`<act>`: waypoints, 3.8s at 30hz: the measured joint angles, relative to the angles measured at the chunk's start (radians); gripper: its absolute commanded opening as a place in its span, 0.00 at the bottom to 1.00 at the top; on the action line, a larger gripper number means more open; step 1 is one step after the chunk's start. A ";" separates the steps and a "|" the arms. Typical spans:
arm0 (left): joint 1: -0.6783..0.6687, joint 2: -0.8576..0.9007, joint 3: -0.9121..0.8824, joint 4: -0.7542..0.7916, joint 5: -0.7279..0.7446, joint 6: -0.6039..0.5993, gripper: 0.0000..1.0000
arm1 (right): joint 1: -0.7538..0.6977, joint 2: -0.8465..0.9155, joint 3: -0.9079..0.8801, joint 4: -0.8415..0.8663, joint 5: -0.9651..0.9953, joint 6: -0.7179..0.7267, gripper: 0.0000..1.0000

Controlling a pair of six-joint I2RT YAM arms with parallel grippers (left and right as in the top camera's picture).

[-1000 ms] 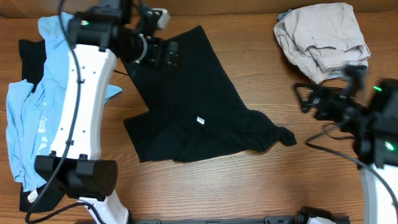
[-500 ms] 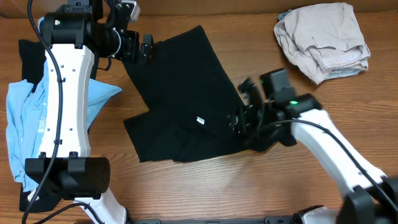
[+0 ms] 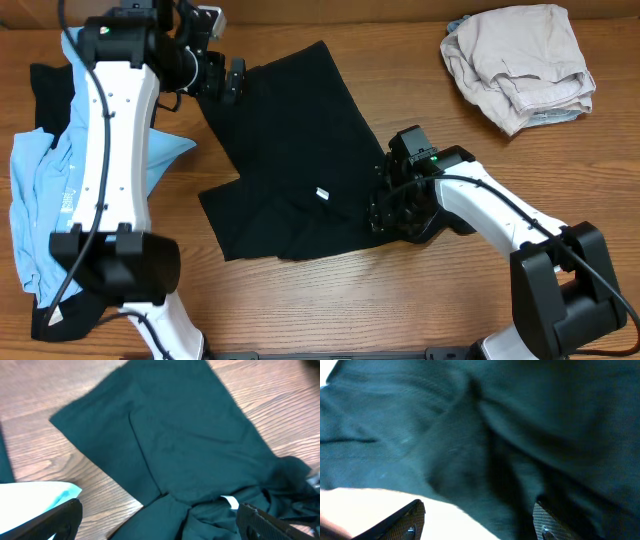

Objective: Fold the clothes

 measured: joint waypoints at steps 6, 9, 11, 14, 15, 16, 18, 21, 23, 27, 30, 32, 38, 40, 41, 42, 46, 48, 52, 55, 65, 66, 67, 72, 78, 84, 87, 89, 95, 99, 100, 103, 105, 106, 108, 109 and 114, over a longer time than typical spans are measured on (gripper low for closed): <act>-0.003 0.117 0.000 0.024 -0.006 0.002 1.00 | -0.085 0.000 -0.021 0.001 0.103 0.080 0.74; -0.008 0.166 0.000 0.061 -0.007 0.008 1.00 | -0.157 0.000 -0.039 0.008 0.124 0.093 0.74; -0.017 0.193 0.000 0.100 -0.008 0.011 1.00 | -0.217 0.000 -0.046 0.018 0.135 0.097 0.74; -0.036 0.227 0.000 0.159 -0.010 0.014 1.00 | -0.290 0.000 -0.047 0.035 0.140 0.099 0.74; -0.040 0.234 0.000 0.175 -0.010 0.014 1.00 | -0.304 0.000 -0.047 0.037 0.140 0.100 0.74; -0.046 0.244 0.000 0.187 -0.010 0.014 1.00 | -0.326 0.000 -0.047 0.041 0.140 0.099 0.74; -0.057 0.259 0.000 0.211 -0.010 0.015 1.00 | -0.357 0.000 -0.047 0.045 0.140 0.099 0.74; -0.072 0.274 0.000 0.241 -0.014 0.015 1.00 | -0.400 0.000 -0.047 0.052 0.142 0.097 0.74; -0.082 0.283 0.000 0.266 -0.026 0.015 1.00 | -0.428 0.000 -0.047 0.057 0.143 0.087 0.73; -0.096 0.323 0.000 0.364 -0.061 0.016 1.00 | -0.478 0.000 -0.048 0.066 0.145 0.062 0.73; -0.103 0.370 0.000 0.443 -0.091 0.018 1.00 | -0.509 0.000 -0.048 0.080 0.146 0.050 0.73; -0.108 0.404 0.000 0.480 -0.114 0.014 0.98 | -0.530 0.000 -0.048 0.095 0.148 0.044 0.73; -0.109 0.468 0.000 0.565 -0.179 -0.056 0.81 | -0.579 0.000 -0.048 0.126 0.149 0.035 0.73; -0.109 0.478 0.000 0.588 -0.192 -0.097 0.72 | -0.581 0.000 -0.048 0.127 0.149 0.034 0.73; -0.109 0.484 0.000 0.602 -0.198 -0.114 0.70 | -0.581 0.000 -0.048 0.126 0.149 0.032 0.73; -0.109 0.489 0.000 0.617 -0.203 -0.129 0.69 | -0.582 0.000 -0.048 0.127 0.148 0.031 0.73; -0.113 0.511 0.000 0.653 -0.214 -0.169 0.63 | -0.582 0.000 -0.048 0.127 0.148 0.031 0.73; -0.115 0.520 0.000 0.668 -0.217 -0.177 0.62 | -0.581 0.000 -0.048 0.127 0.149 0.031 0.73; -0.135 0.528 0.000 0.712 -0.227 -0.182 0.59 | -0.581 0.000 -0.048 0.127 0.149 0.031 0.73; -0.149 0.528 0.000 0.730 -0.238 -0.185 0.54 | -0.581 0.000 -0.048 0.127 0.148 0.032 0.73; -0.162 0.547 0.000 0.713 -0.299 -0.203 0.38 | -0.581 0.000 -0.048 0.129 0.148 0.032 0.73; -0.162 0.547 0.000 0.712 -0.309 -0.204 0.36 | -0.581 0.000 -0.048 0.132 0.148 0.031 0.73; -0.162 0.548 0.000 0.712 -0.319 -0.204 0.34 | -0.581 0.000 -0.048 0.134 0.148 0.031 0.73; -0.162 0.549 0.000 0.701 -0.344 -0.205 0.04 | -0.581 0.000 -0.048 0.135 0.149 0.031 0.73; -0.162 0.549 0.000 0.689 -0.361 -0.209 0.04 | -0.582 0.000 -0.048 0.137 0.148 0.031 0.73; -0.150 0.549 0.105 0.478 -0.415 -0.249 0.04 | -0.581 0.000 -0.048 0.164 0.141 0.009 0.73; -0.131 0.538 0.233 0.309 -0.428 -0.258 0.04 | -0.581 0.000 -0.044 0.144 0.094 -0.011 0.72; -0.115 0.512 0.312 0.206 -0.435 -0.262 0.04 | -0.581 0.000 -0.031 0.118 0.055 -0.021 0.71; -0.083 0.345 0.464 -0.047 -0.449 -0.272 0.04 | -0.574 -0.021 0.057 -0.006 -0.073 -0.054 0.70; -0.087 0.274 0.476 -0.143 -0.452 -0.272 0.04 | -0.524 -0.093 0.074 -0.067 -0.106 -0.070 0.70; -0.088 0.267 0.477 -0.158 -0.452 -0.273 0.04 | -0.500 -0.109 0.076 -0.081 -0.114 -0.074 0.70; -0.088 0.263 0.477 -0.195 -0.452 -0.273 0.04 | -0.410 -0.130 0.077 -0.095 -0.130 -0.084 0.70; -0.088 0.263 0.476 -0.218 -0.452 -0.273 0.04 | -0.330 -0.130 0.076 -0.080 -0.133 -0.088 0.70; -0.088 0.262 0.476 -0.230 -0.452 -0.273 0.04 | -0.290 -0.130 0.072 -0.065 -0.133 -0.089 0.70; -0.088 0.262 0.476 -0.253 -0.451 -0.273 0.04 | -0.212 -0.130 0.057 -0.020 -0.124 -0.083 0.70; -0.088 0.262 0.476 -0.262 -0.451 -0.274 0.04 | -0.189 -0.130 0.048 -0.003 -0.115 -0.079 0.71; -0.088 0.248 0.476 -0.288 -0.425 -0.275 0.04 | -0.086 -0.106 -0.017 0.101 -0.066 -0.057 0.70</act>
